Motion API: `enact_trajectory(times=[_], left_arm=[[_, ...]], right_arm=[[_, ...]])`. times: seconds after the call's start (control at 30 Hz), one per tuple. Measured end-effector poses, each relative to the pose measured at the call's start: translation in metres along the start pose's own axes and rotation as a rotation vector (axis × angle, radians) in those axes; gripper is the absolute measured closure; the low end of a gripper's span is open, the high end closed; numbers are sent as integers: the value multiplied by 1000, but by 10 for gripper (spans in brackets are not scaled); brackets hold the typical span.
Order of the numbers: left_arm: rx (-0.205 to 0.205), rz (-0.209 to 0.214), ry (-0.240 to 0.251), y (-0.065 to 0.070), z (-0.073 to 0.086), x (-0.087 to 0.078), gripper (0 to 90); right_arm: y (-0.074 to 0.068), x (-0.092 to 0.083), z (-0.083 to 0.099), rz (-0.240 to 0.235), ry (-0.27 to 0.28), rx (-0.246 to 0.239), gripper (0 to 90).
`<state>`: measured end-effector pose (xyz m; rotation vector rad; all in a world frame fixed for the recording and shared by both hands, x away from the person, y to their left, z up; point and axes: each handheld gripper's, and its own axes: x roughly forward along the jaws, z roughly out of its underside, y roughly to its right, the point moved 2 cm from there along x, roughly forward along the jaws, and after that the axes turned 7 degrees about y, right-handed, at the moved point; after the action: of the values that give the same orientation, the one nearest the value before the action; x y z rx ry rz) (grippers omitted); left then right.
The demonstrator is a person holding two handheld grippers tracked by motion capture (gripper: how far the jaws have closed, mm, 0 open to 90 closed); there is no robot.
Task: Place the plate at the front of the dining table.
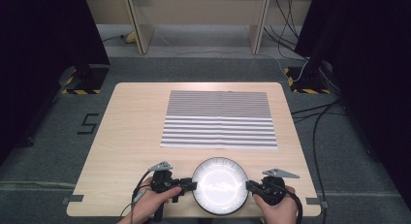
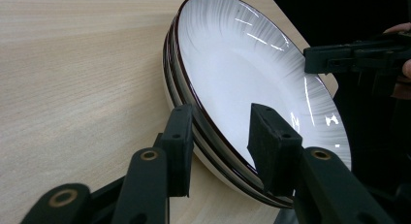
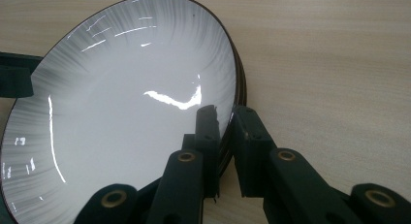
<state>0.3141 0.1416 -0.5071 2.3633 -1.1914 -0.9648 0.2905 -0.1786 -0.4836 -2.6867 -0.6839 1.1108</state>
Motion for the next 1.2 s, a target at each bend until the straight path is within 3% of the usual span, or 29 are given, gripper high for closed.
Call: enact_trajectory(times=[0.37,0.5,0.63,0.87,1.0,1.13,1.2], left_arm=[[-19,-5,-15,-1,-1,-2,626],[-12,-5,-17,1,-1,-3,619],[-12,-3,-15,2,-1,-3,608],[-10,-11,-18,0,-1,-3,597],[-4,-11,-21,2,-1,-2,598],[-1,-11,-25,3,-2,-2,597],[0,-13,-30,2,-1,-2,598]], right_arm=[[-5,2,-4,33,-17,9,832],[-6,-5,-11,25,-33,-25,900],[-3,-4,-13,1,-36,-2,893],[-2,-1,-6,7,-21,27,849],[-4,-1,-9,23,-33,5,854],[-8,-2,-13,39,-63,-55,863],[-9,-3,-14,38,-70,-49,870]])
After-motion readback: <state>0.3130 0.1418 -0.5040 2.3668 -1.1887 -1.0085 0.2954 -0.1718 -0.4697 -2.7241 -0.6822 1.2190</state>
